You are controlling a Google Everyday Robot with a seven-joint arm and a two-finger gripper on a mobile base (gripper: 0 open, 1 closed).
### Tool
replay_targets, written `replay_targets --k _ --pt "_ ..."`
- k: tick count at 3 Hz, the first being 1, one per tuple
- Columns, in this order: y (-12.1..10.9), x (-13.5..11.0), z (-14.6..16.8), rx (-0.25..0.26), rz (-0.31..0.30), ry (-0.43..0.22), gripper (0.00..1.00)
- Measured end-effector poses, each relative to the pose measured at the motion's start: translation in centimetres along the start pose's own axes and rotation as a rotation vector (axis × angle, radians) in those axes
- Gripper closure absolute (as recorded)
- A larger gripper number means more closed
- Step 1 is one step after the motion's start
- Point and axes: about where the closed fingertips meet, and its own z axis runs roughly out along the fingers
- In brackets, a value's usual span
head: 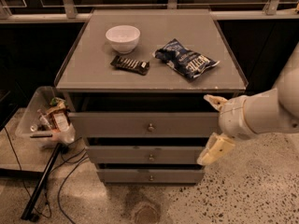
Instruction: Open top drawer
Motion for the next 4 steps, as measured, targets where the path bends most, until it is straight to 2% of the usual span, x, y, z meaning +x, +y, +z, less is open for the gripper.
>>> replay_targets --k 1,2,3,4 --pt "-0.6 2.6 3.8 0.01 0.019 -0.03 0.0" --pt "-1.9 3.7 6.7 0.043 0.028 -0.099 0.0" --pt "-3.3 3.8 9.5 0.046 0.047 -0.193 0.0" --pt "-3.3 3.8 9.6 0.046 0.047 -0.193 0.0"
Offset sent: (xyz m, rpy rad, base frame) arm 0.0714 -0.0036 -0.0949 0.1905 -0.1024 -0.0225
